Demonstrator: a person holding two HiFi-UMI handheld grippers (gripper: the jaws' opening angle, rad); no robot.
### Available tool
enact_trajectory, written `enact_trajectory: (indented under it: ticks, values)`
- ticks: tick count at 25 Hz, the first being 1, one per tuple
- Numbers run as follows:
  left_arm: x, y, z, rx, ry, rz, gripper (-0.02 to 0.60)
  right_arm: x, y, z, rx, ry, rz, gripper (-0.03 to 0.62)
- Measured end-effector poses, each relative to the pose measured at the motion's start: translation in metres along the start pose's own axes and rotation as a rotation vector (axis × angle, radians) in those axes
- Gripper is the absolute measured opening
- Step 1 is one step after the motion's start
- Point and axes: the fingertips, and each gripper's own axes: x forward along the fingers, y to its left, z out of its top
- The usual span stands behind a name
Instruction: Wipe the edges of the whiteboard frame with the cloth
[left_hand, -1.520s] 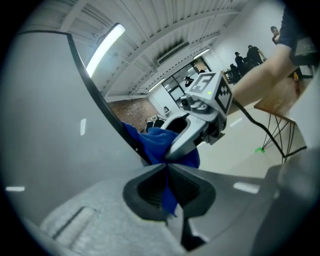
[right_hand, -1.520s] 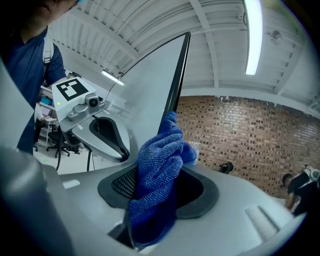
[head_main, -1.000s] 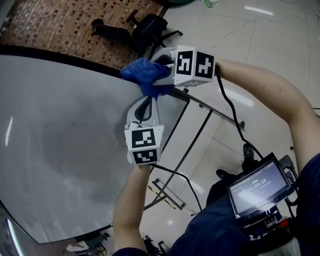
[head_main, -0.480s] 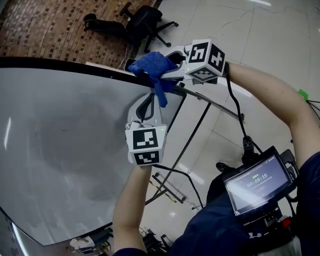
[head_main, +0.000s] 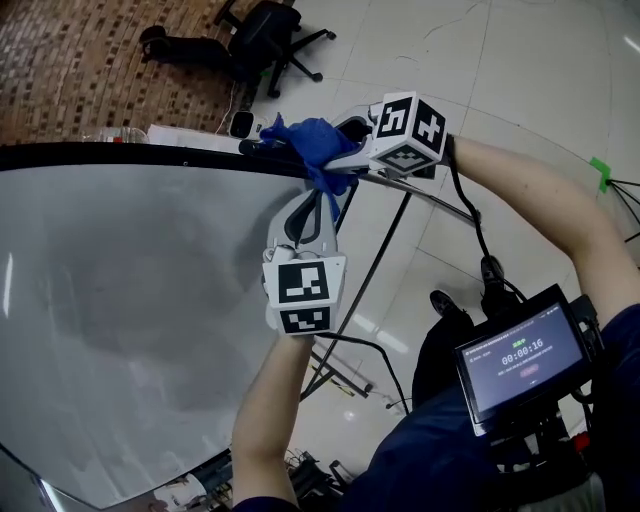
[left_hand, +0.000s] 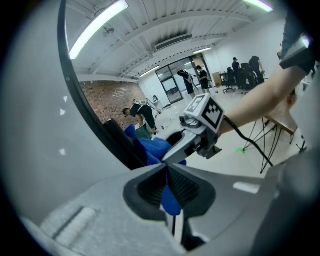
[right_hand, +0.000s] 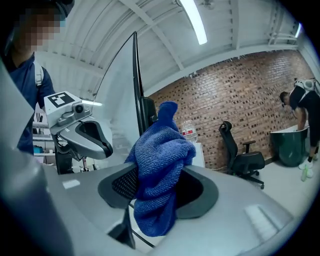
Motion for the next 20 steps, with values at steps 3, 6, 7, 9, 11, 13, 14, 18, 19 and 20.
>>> enact_trajectory:
  ticks: [3,6,7,9,11,13,14,18,19,20]
  values:
    - [0.018,-0.017,-0.02,-0.007,0.017,-0.054,0.009,0.002,-0.002,-0.027,0.02,0.017,0.001,0.199]
    - [0.033,-0.027,-0.036,-0.023,0.039,-0.094,0.009,0.002,-0.006,-0.048,0.039,0.04,-0.011,0.199]
    - [0.037,-0.031,-0.041,-0.028,0.047,-0.104,0.009,0.001,-0.008,-0.053,0.053,0.038,-0.016,0.199]
    - [0.047,-0.037,-0.05,-0.035,0.058,-0.117,0.009,-0.003,-0.018,-0.057,0.102,-0.001,-0.033,0.201]
    - [0.056,-0.042,-0.059,-0.039,0.061,-0.124,0.009,-0.011,-0.034,-0.057,0.173,-0.082,-0.074,0.199]
    - [0.061,-0.046,-0.067,-0.048,0.067,-0.133,0.009,-0.017,-0.047,-0.056,0.236,-0.154,-0.113,0.199]
    - [0.062,-0.049,-0.069,-0.054,0.07,-0.138,0.009,-0.017,-0.049,-0.055,0.255,-0.173,-0.119,0.199]
    - [0.061,-0.059,-0.07,-0.061,0.077,-0.171,0.009,-0.006,-0.042,-0.059,0.272,-0.166,-0.094,0.198]
    - [0.061,-0.061,-0.069,-0.06,0.078,-0.176,0.009,-0.005,-0.042,-0.061,0.272,-0.162,-0.099,0.197]
    - [0.062,-0.062,-0.069,-0.059,0.079,-0.18,0.009,-0.005,-0.043,-0.064,0.267,-0.152,-0.11,0.197]
